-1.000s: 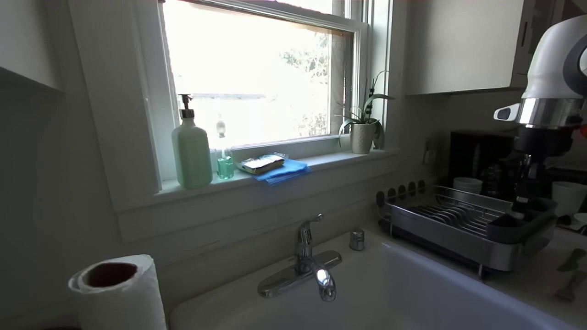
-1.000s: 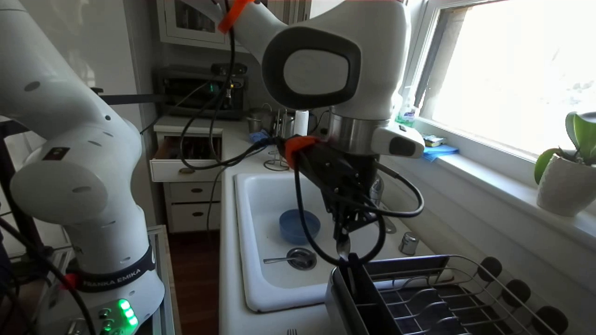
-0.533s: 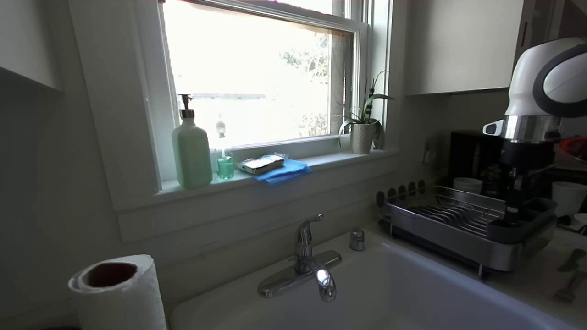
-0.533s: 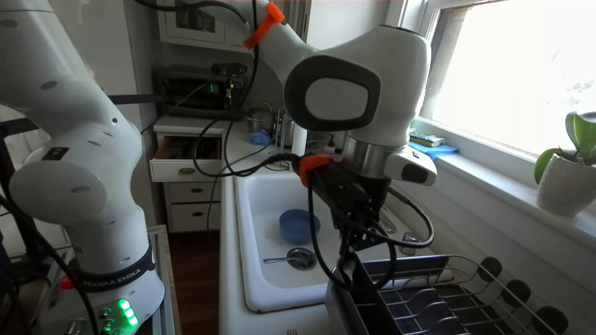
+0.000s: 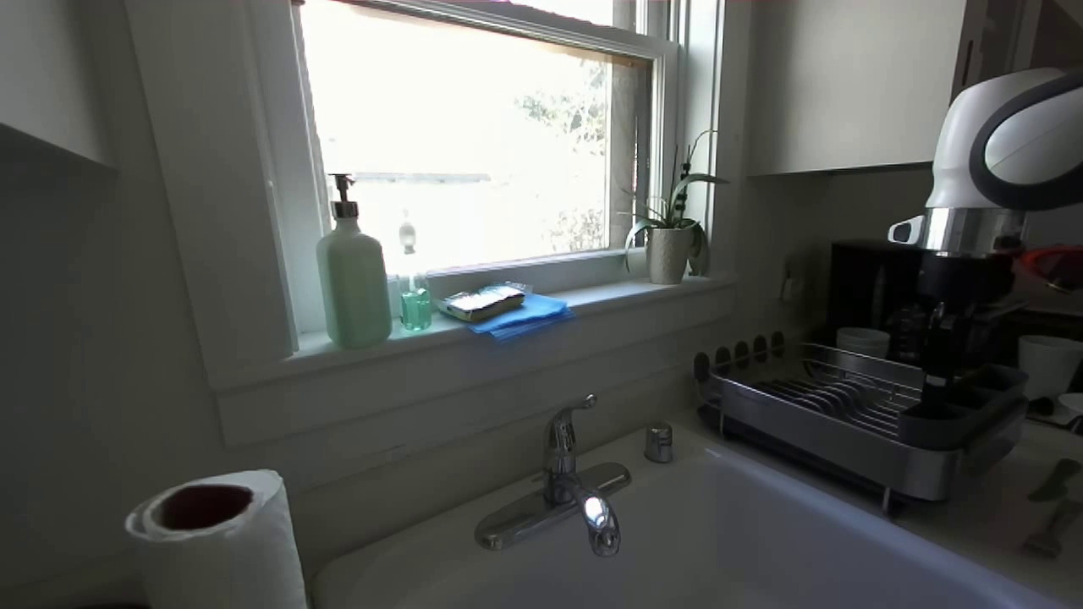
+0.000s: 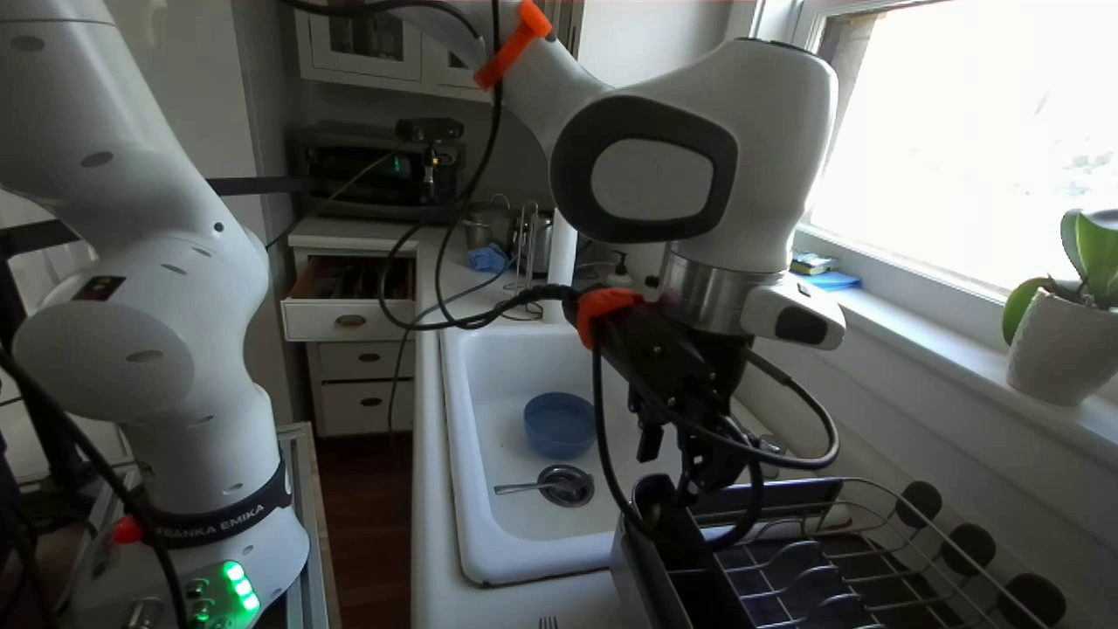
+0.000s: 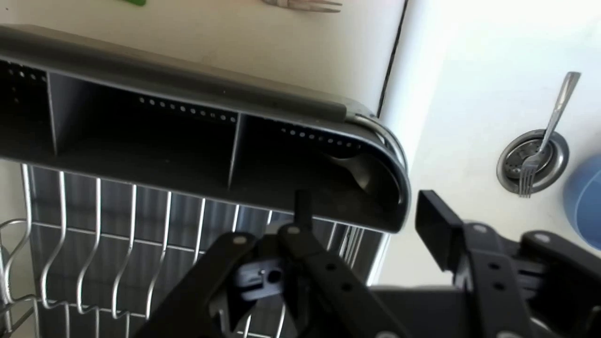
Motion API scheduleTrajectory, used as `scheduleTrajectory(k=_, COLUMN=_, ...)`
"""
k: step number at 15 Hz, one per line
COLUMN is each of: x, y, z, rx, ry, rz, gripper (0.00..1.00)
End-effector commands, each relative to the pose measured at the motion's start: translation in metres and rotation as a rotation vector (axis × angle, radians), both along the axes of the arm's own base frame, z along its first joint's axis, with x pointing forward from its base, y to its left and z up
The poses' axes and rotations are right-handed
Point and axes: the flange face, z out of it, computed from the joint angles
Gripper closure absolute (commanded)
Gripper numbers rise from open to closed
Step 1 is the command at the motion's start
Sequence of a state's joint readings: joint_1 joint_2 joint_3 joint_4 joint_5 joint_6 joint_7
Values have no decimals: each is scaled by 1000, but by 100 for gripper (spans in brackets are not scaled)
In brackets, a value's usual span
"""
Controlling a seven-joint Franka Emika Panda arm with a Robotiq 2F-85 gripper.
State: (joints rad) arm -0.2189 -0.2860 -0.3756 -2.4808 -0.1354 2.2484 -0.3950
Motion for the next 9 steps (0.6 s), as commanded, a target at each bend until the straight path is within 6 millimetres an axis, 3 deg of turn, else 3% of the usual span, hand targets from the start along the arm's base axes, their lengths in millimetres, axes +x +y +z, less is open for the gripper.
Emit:
scheduleTrajectory(k=1, x=-18, y=13, z=7, rx=-20, ry=65, rz=-22, gripper=8)
scheduleTrajectory(k=3, x=-27, y=21, z=5, rx=-31, ry=125, rz=-27, gripper=0)
scheduleTrajectory(k=9, x=-46, y=46, z=-21, rx=-152, ry=254, rz=-90, gripper=0)
